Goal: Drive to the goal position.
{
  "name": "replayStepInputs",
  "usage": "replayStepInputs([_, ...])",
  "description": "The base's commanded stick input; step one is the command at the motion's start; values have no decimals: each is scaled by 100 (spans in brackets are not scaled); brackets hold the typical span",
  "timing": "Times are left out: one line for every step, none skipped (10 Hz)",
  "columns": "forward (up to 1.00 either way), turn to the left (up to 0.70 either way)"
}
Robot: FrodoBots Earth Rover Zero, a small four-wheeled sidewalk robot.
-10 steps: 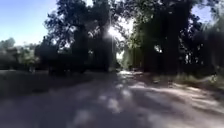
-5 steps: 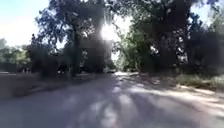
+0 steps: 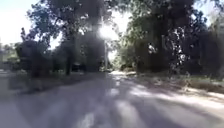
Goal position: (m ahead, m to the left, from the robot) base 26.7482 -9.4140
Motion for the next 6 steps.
replayStepInputs([100, 0])
replayStepInputs([100, 10])
replayStepInputs([100, 31])
replayStepInputs([100, 40])
replayStepInputs([100, 25])
replayStepInputs([100, 0])
